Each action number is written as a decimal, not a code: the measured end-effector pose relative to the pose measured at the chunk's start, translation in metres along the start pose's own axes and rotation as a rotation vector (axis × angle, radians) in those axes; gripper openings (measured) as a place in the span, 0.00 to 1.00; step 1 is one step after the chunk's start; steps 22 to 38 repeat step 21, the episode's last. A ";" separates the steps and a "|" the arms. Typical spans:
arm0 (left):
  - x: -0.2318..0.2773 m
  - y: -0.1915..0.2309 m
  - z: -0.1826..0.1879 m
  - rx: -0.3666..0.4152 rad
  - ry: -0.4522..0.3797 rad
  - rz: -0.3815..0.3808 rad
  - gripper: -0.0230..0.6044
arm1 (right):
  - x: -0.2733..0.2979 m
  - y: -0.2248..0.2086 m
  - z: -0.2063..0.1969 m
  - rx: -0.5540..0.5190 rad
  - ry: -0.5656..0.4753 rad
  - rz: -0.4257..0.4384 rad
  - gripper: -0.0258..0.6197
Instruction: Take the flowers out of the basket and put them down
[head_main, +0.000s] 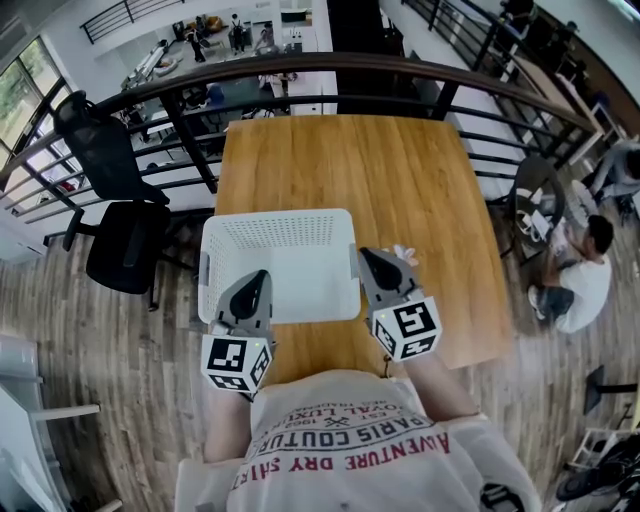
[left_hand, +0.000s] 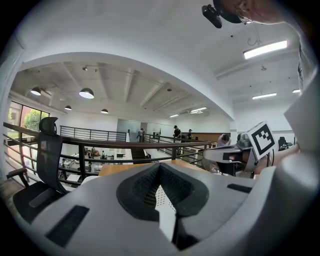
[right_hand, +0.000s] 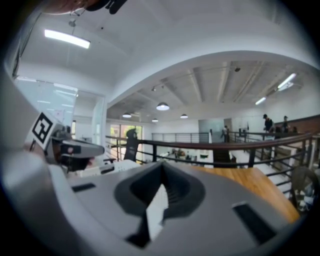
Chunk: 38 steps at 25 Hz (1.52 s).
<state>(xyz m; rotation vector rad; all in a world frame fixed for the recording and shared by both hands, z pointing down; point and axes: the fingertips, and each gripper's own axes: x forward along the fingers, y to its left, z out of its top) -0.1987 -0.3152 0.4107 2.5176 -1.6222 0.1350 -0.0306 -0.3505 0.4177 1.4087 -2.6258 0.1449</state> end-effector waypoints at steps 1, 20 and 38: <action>-0.002 0.002 0.000 -0.001 -0.001 0.004 0.08 | 0.001 0.004 0.001 -0.004 -0.002 0.008 0.08; -0.010 0.011 0.003 0.008 -0.012 0.021 0.08 | 0.006 0.022 0.005 -0.024 -0.014 0.027 0.08; -0.011 0.011 0.002 0.007 -0.013 0.020 0.08 | 0.006 0.023 0.005 -0.023 -0.015 0.027 0.08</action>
